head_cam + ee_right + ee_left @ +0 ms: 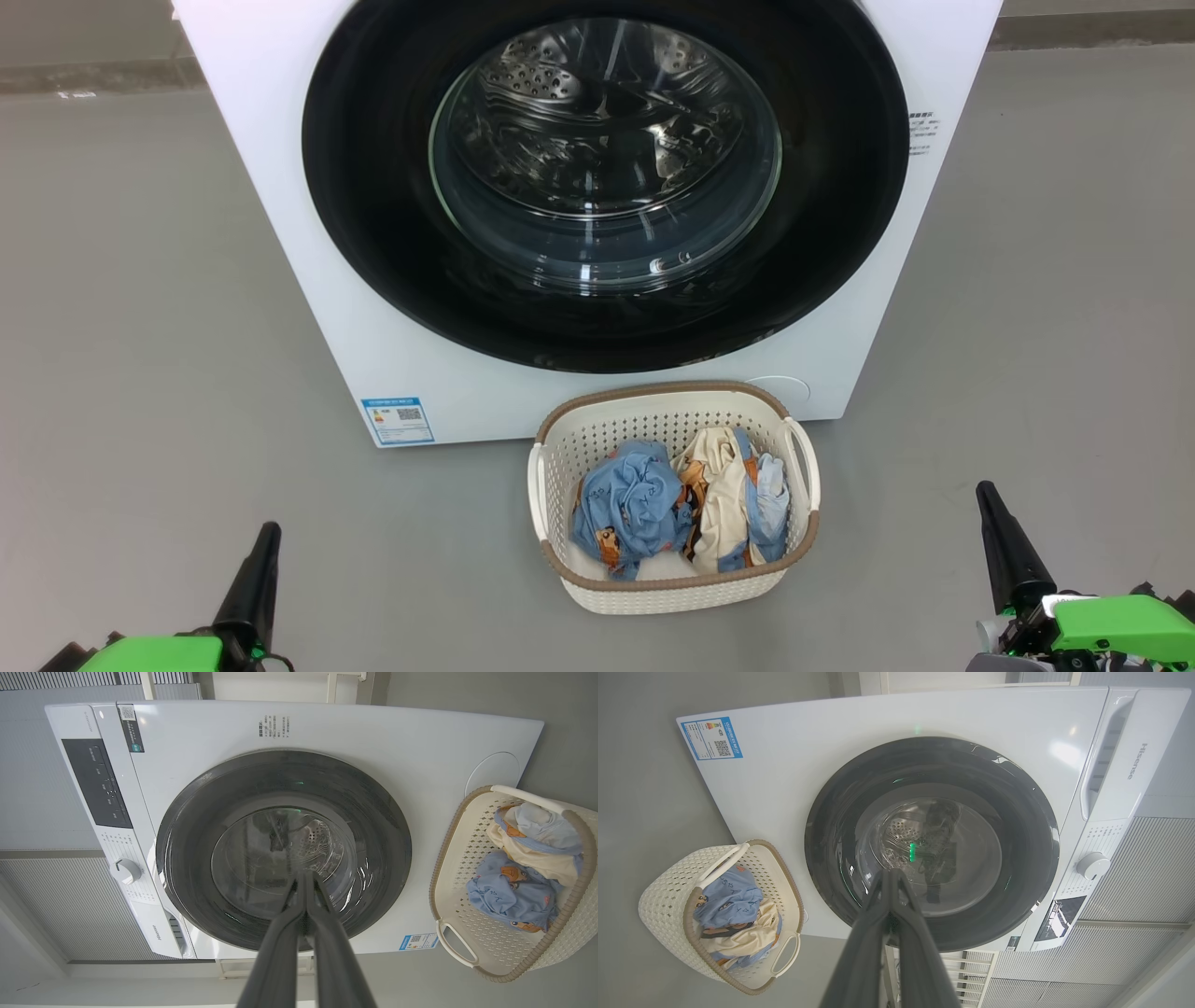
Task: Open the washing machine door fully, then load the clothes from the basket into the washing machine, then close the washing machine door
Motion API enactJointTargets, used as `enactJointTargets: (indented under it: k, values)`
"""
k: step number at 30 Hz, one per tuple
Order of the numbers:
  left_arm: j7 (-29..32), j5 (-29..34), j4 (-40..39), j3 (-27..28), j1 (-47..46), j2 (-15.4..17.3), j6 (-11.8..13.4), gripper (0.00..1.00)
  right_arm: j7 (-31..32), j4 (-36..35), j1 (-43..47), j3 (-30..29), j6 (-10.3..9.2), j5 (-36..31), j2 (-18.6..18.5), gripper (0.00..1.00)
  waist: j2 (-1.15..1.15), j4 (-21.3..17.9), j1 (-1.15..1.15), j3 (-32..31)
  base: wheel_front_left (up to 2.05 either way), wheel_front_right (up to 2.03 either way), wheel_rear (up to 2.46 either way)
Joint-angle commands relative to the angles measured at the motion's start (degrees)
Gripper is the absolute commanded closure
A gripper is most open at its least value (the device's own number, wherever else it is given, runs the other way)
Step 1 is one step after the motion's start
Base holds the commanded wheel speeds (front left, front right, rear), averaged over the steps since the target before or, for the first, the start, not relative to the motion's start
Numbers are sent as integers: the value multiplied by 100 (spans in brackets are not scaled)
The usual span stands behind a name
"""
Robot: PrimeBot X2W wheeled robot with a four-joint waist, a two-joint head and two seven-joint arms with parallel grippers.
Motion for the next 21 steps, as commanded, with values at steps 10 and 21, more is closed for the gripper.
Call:
enactJointTargets:
  k: [10,21]
  values:
    - [-31,22,125,-33,122,-54,1,0,-33,180,95,26,0,-4,38,0,0,2,1,4,0,0,0]
    - [-229,297,-50,-155,162,68,-1,0,-228,130,84,149,1,-240,-11,0,0,18,0,10,0,0,0]
